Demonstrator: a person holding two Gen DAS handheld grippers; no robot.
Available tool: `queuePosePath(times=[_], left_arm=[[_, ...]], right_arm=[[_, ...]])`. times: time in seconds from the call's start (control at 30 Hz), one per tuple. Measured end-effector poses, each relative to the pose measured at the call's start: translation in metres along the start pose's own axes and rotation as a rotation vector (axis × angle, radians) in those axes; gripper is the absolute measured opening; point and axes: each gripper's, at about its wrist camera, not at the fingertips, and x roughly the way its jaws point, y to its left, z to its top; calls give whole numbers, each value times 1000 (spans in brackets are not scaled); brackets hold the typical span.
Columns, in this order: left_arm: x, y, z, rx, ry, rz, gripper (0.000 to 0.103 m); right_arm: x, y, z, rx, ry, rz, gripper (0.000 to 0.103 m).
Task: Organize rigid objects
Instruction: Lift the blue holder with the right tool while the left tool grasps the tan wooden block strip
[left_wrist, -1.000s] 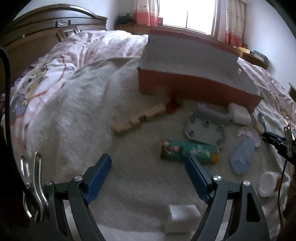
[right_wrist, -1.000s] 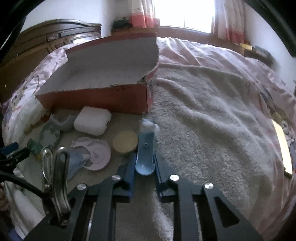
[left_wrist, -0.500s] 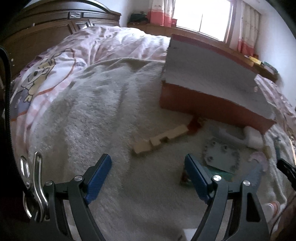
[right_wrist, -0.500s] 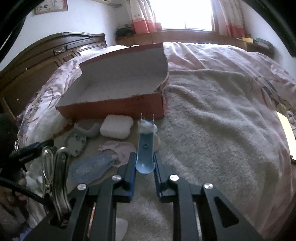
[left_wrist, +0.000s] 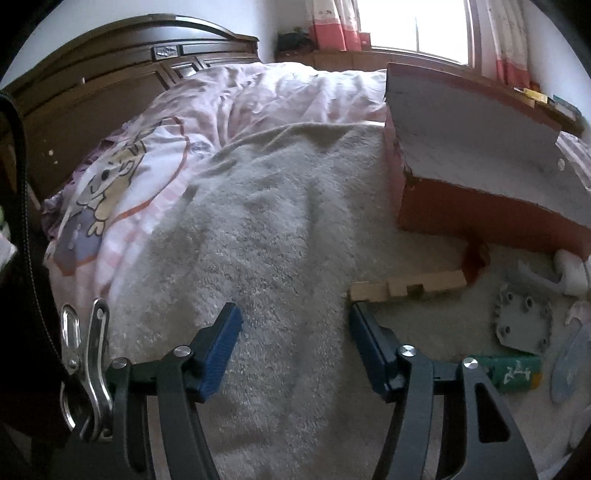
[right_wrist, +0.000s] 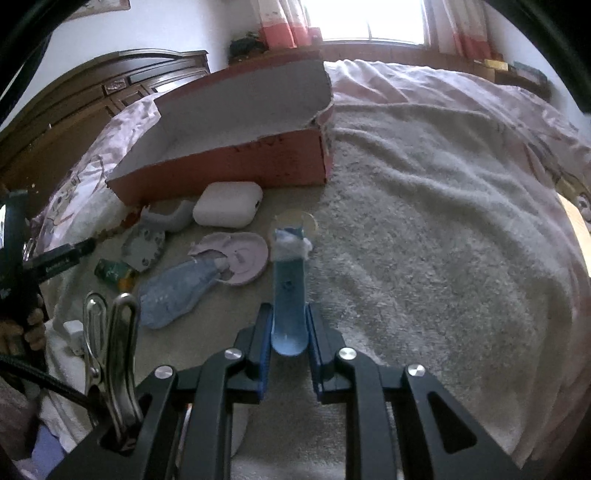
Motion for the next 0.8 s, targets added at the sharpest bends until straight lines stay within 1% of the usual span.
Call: queuePosePath(times=[0.07,0.13,0.23,0.3,0.33,0.37,0.4,0.43,0.53,0.6,0.67,0.73,0.8], left_arm=[[0,0,1,0,-2,3,64],[-2,-1,0,-6,8,-24,64],[-4,-3,-1,-32,35,-126,64],[-2,-8,-2,-44,70,-202,64],[-1,-11,-2,-46,85,-226,66],[0,-15,-2,-45,93,-230,69],[1,-20,-2,-36,94,-218,75],[2,-24,-1,-23,95,-211,78],[2,-33,1,-1,86,-203,80],[1,-35,4,-7,67,-214,80],[0,-37,8,-16,64,-220,81],[1,-38,11,-28,66,-228,85],[4,-40,14,-31,68,-233,87]], right_arm=[[0,2,0,-1,0,8,18],[0,2,0,-6,-2,6,18],[0,2,-1,-12,-8,3,18],[1,2,-1,-4,-11,7,18],[1,1,-1,-1,-12,9,18],[1,1,-1,1,-13,11,18],[1,1,-2,2,-13,12,18],[1,0,-2,2,-14,14,18],[0,-1,-2,6,-17,18,18],[0,-1,-3,7,-20,21,18],[0,-1,-3,8,-25,21,18],[0,-1,-4,8,-28,22,19],[0,-2,-4,12,-29,26,19]])
